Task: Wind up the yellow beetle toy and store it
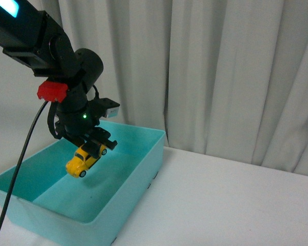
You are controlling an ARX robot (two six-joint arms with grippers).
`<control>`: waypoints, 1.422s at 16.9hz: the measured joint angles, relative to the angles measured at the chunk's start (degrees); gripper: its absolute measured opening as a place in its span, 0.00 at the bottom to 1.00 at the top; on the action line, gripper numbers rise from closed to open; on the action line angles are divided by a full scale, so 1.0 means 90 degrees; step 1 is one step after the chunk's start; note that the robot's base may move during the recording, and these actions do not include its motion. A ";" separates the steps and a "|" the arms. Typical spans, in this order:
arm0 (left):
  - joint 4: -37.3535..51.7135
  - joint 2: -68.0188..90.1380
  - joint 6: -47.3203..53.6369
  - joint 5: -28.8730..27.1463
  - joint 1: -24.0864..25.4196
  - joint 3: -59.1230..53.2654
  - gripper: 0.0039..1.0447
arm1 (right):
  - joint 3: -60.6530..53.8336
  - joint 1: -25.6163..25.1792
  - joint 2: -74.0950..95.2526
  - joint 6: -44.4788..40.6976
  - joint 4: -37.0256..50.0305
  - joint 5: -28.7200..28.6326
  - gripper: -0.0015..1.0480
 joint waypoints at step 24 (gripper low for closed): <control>0.0852 -0.0918 -0.0911 0.1977 -0.0389 -0.0401 0.94 | 0.0000 0.0000 0.0002 0.0000 -0.0002 0.0000 0.94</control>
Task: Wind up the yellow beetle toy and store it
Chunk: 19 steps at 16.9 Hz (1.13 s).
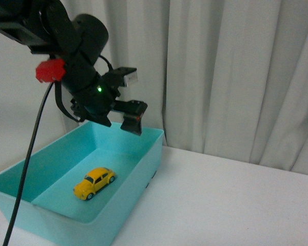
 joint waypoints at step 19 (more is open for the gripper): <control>0.6169 -0.6759 -0.1389 -0.0425 0.0022 -0.7014 0.02 | 0.0002 0.0000 -0.0002 0.0002 0.0000 0.0000 0.94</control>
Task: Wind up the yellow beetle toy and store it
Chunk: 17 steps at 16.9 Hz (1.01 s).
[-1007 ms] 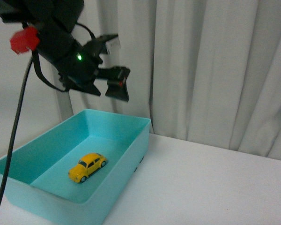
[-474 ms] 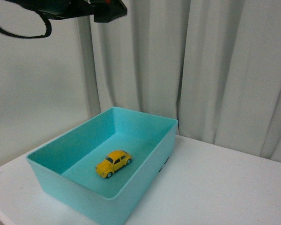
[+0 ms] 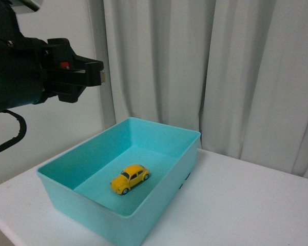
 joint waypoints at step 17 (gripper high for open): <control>-0.0845 -0.3048 -0.0012 -0.0527 -0.0510 -0.2067 0.01 | -0.0002 0.0000 0.0000 -0.0002 0.0002 0.0002 0.94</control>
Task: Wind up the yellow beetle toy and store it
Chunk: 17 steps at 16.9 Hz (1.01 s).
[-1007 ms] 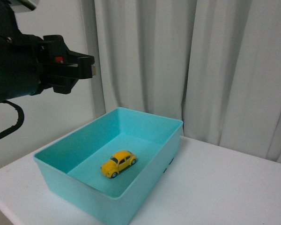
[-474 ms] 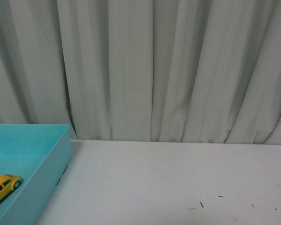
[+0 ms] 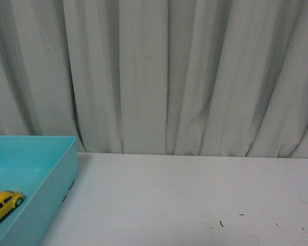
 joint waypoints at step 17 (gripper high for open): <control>-0.1355 -0.1275 -0.0002 0.0000 0.0002 -0.0034 0.01 | 0.0002 0.0000 0.0000 0.0000 0.0000 0.0000 0.94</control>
